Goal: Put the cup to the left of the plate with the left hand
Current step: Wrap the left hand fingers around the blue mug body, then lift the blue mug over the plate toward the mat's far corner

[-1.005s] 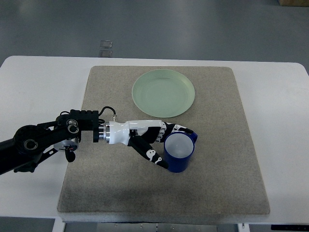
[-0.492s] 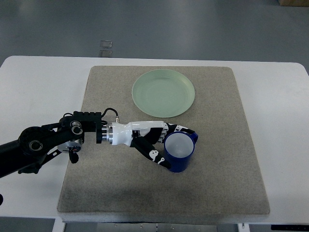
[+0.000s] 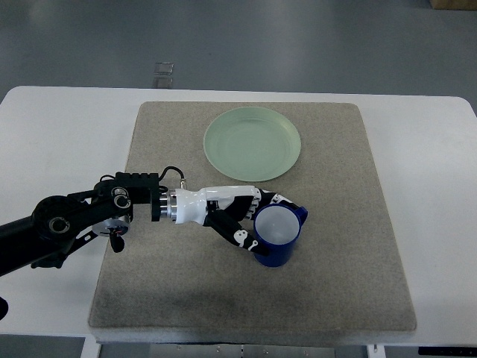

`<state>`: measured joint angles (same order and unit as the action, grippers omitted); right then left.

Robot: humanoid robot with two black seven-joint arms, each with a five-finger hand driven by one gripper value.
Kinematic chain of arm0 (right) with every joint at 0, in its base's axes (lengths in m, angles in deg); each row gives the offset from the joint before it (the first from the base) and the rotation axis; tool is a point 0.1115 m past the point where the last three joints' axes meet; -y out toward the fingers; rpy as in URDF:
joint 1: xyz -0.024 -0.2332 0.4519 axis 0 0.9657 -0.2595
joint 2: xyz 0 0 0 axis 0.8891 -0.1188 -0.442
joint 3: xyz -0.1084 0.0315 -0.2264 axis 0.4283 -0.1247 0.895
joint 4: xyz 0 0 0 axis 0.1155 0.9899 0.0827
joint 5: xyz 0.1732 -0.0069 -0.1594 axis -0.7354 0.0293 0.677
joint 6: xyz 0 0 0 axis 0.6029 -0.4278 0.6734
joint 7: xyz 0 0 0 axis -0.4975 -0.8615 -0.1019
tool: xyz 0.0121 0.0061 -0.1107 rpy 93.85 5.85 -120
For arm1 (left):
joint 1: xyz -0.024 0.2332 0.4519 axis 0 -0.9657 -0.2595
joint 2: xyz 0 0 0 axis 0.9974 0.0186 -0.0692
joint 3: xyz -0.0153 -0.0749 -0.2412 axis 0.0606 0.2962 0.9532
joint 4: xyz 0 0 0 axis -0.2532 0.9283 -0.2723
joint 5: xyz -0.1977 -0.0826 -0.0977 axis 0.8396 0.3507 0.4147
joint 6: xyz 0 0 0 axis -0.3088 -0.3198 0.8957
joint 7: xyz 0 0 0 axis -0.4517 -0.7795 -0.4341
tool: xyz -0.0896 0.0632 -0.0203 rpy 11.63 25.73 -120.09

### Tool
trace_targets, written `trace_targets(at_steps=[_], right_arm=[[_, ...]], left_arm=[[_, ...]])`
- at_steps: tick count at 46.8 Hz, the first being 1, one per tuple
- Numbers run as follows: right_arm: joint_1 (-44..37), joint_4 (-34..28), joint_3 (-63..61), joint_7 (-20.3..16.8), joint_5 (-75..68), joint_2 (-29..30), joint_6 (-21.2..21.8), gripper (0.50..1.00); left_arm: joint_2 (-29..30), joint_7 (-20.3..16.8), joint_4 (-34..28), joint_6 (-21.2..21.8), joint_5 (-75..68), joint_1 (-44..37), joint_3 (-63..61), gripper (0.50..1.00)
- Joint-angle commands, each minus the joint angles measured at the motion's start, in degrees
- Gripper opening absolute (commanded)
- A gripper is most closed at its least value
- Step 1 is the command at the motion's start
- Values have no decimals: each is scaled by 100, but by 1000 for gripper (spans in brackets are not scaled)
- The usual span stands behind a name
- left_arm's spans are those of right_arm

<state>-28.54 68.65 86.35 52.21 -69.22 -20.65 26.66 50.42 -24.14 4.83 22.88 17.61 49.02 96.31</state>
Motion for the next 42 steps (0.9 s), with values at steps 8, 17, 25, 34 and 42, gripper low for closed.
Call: trace_targets(at_steps=[8,17,25,34,42], right_arm=[[-2,0,0,0,-1,0,0,932],[-2,0,0,0,-1,0,0,932],[-2,0,0,0,-1,0,0,932],[-2,0,0,0,-1,0,0,932],[-2,0,0,0,-1,0,0,932]], left_arm=[[-44,-8,-28,0,0,0,0,795],[-105,1,-63,18,0,0,0,733],[-175,1,-204,123,9,0,9,692],[-176,1,-222,361,18,9,70,662],[-184,-8,-213,633,132,35,114,632]])
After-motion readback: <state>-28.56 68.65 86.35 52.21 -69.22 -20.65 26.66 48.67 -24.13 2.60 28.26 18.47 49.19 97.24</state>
